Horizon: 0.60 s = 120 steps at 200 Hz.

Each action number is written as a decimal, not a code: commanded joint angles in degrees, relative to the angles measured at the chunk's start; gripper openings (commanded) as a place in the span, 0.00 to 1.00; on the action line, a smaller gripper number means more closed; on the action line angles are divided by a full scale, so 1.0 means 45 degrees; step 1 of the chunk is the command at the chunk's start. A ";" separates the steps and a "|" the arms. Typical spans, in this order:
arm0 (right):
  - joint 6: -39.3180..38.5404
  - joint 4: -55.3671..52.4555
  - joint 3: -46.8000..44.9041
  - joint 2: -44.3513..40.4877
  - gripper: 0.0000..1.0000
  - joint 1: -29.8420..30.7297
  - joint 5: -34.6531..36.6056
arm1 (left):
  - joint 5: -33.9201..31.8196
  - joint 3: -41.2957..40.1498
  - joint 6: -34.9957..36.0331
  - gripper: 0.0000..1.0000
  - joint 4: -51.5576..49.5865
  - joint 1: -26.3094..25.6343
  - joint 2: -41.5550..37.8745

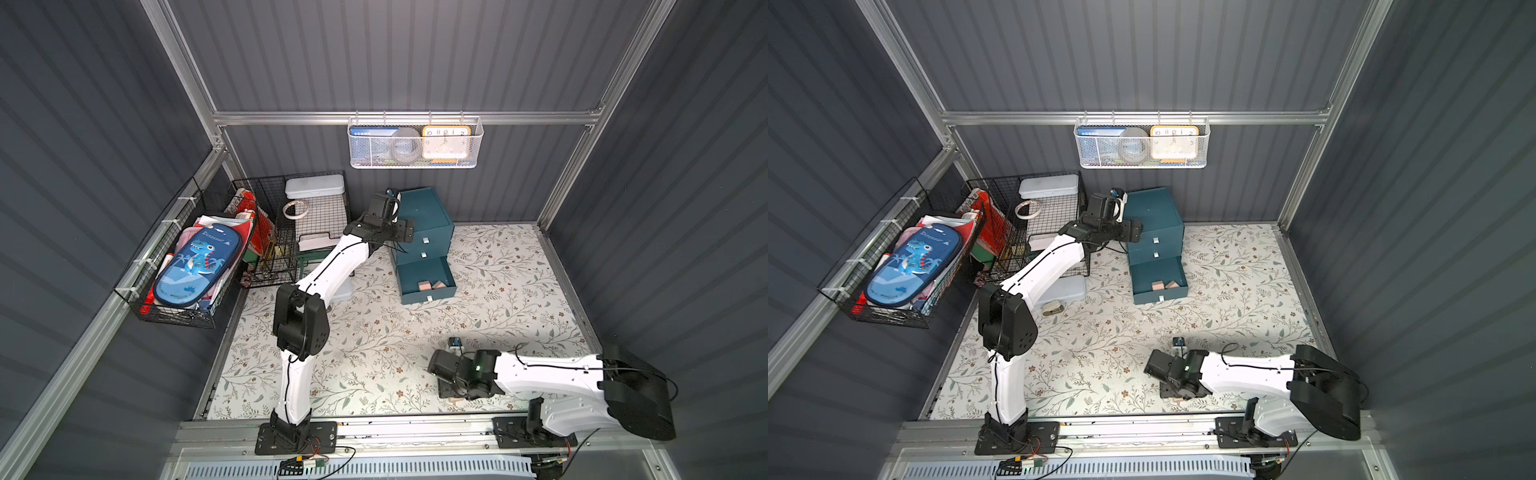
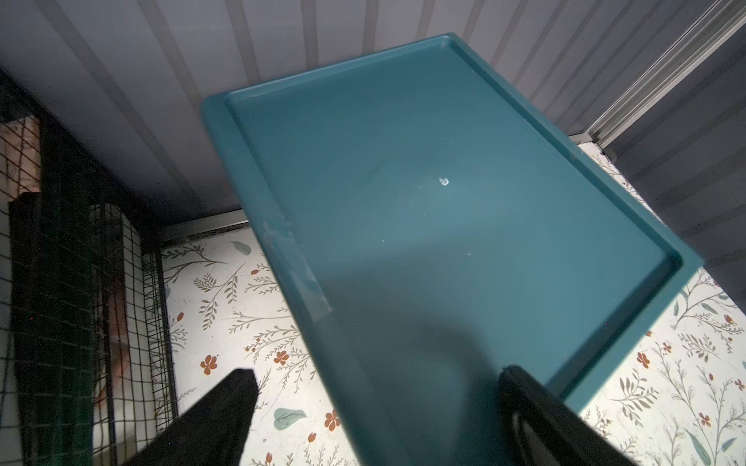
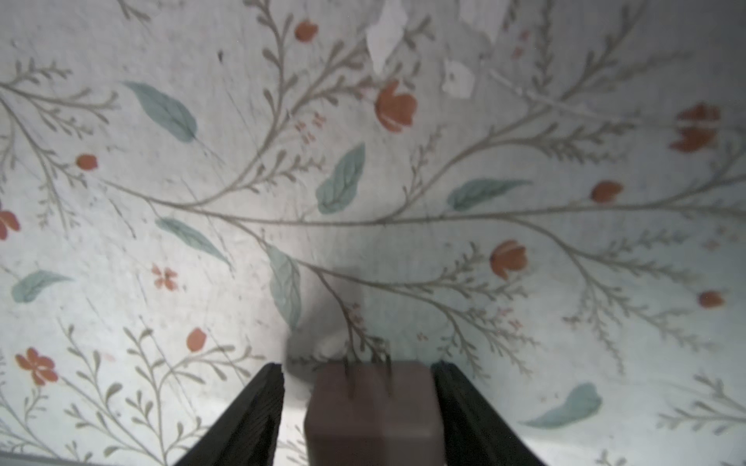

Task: Place the plugs into the drawer by color
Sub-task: Pick up the plug from the center of the board.

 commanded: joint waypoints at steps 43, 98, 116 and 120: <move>-0.0728 -0.1664 0.0910 0.1149 0.63 0.0589 0.0358 | 0.0151 -0.0697 0.0687 0.98 -0.2873 -0.0237 0.0590; -0.0967 -0.1656 0.0632 0.1228 0.66 0.1251 0.0350 | 0.0026 -0.0707 0.0712 0.98 -0.2757 -0.0237 0.0593; -0.0729 -0.1762 0.0473 0.1259 0.64 0.1328 0.0459 | 0.0034 -0.0732 0.0711 0.98 -0.2745 -0.0238 0.0563; -0.0673 -0.1798 0.0463 0.1244 0.62 0.1359 0.0518 | 0.0031 -0.0715 0.0711 0.98 -0.2746 -0.0233 0.0568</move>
